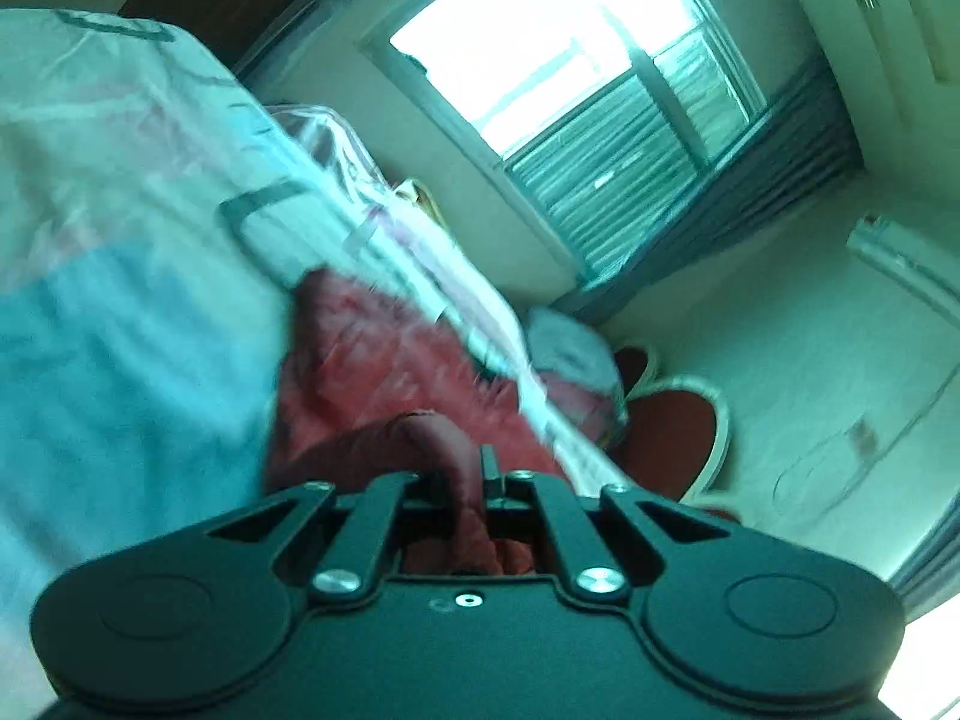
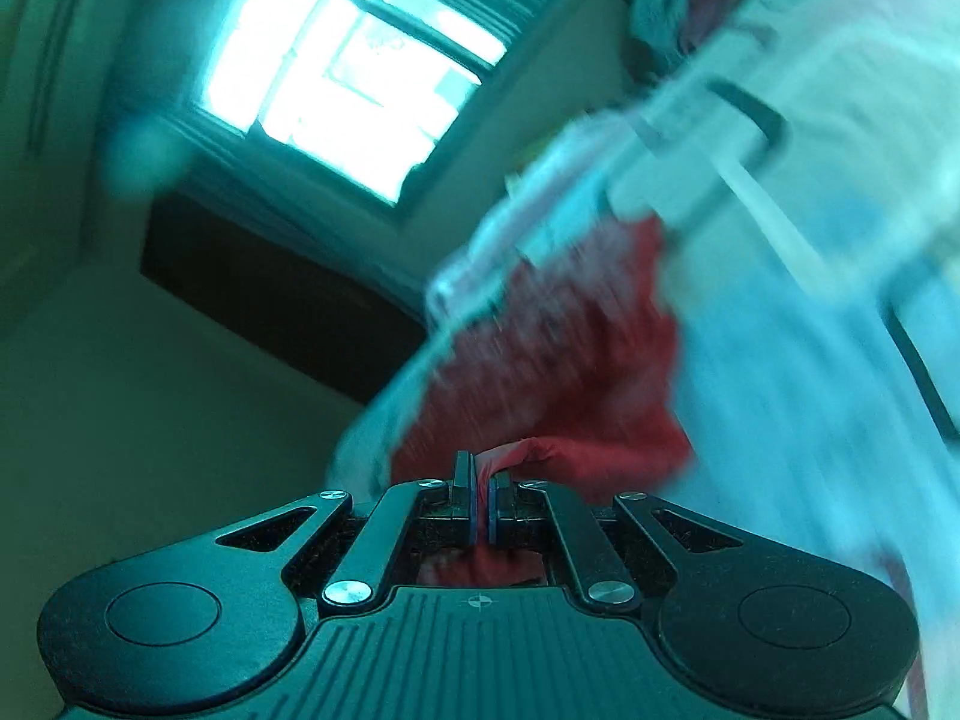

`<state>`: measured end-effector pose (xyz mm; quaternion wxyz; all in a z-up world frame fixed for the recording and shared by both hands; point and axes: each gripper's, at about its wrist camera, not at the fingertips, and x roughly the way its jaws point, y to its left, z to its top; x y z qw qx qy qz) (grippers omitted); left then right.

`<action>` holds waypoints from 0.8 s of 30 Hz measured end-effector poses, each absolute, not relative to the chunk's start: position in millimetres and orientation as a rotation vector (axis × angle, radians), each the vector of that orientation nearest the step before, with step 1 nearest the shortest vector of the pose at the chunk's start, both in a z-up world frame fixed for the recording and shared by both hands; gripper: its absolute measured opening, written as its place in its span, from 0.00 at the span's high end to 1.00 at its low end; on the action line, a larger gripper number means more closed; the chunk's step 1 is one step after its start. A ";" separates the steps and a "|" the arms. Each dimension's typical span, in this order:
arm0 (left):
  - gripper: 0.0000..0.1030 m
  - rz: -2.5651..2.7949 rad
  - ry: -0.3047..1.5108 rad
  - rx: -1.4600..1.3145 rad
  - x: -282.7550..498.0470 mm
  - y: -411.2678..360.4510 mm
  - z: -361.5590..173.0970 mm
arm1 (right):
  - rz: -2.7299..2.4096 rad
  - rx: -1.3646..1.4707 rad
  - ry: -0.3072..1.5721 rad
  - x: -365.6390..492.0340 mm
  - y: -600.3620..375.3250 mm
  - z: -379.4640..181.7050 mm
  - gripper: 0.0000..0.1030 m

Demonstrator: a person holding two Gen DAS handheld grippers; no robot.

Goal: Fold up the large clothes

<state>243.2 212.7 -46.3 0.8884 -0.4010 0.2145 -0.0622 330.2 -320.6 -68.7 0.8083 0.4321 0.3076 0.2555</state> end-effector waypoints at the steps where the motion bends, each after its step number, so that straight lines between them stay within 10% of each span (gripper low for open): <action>1: 0.96 -0.129 0.440 -0.832 258.4 213.4 -42.4 | 0.549 0.933 0.645 347.1 -318.0 -63.9 0.98; 10: 0.95 -0.116 0.503 -0.768 417.6 215.3 -42.1 | 0.541 0.967 0.668 508.8 -304.3 -60.2 0.98; 13: 0.76 -0.100 0.536 -0.737 461.7 218.9 -54.6 | 0.501 0.978 0.703 565.9 -298.8 -80.6 0.97; 15: 0.49 -0.054 0.542 -0.745 483.1 227.0 -62.8 | 0.393 0.975 0.706 590.0 -300.4 -90.2 0.55; 16: 0.24 -0.034 0.528 -0.730 487.4 231.3 -64.3 | 0.324 0.958 0.665 594.2 -301.5 -91.4 0.02; 17: 0.11 -0.005 0.511 -0.692 491.5 234.0 -65.0 | 0.326 0.915 0.612 598.0 -301.0 -92.6 0.01; 24: 0.24 -0.032 0.649 -0.502 526.4 243.2 -91.3 | 0.344 0.606 0.776 639.6 -267.7 -122.2 0.22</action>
